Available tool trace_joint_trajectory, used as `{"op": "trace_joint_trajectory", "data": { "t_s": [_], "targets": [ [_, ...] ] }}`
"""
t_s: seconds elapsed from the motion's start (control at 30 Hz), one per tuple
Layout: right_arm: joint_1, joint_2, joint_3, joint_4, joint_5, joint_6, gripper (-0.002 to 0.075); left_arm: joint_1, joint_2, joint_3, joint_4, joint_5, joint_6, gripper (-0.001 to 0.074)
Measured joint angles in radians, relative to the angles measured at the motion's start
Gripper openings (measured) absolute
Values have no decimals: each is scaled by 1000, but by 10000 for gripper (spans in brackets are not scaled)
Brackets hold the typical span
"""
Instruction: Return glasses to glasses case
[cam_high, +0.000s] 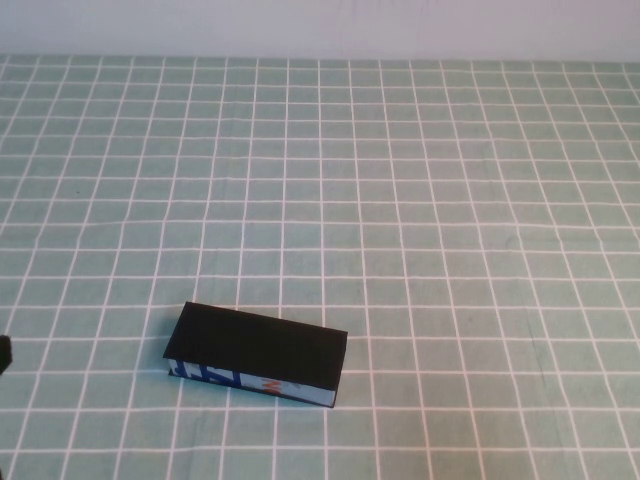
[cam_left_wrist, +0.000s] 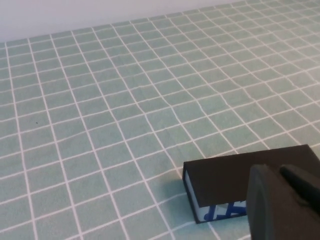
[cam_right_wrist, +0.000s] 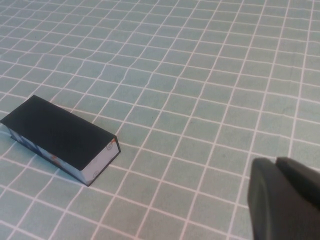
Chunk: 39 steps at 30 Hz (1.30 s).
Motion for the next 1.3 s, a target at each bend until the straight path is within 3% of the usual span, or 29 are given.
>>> {"op": "trace_joint_trajectory", "data": {
  "t_s": [0.2, 0.37, 0.53, 0.8, 1.3],
  "targets": [
    [0, 0, 0, 2, 2, 0, -12, 6, -73, 4, 137, -5, -6, -1],
    [0, 0, 0, 2, 4, 0, -12, 103, -190, 68, 212, -20, -130, -1],
    [0, 0, 0, 5, 4, 0, -12, 236, -310, 199, 195, -60, -163, -1],
    [0, 0, 0, 5, 9, 0, -12, 354, -382, 435, 18, -211, -86, -1],
    [0, 0, 0, 5, 11, 0, -12, 371, -382, 481, -6, -137, -48, -1]
  ]
}}
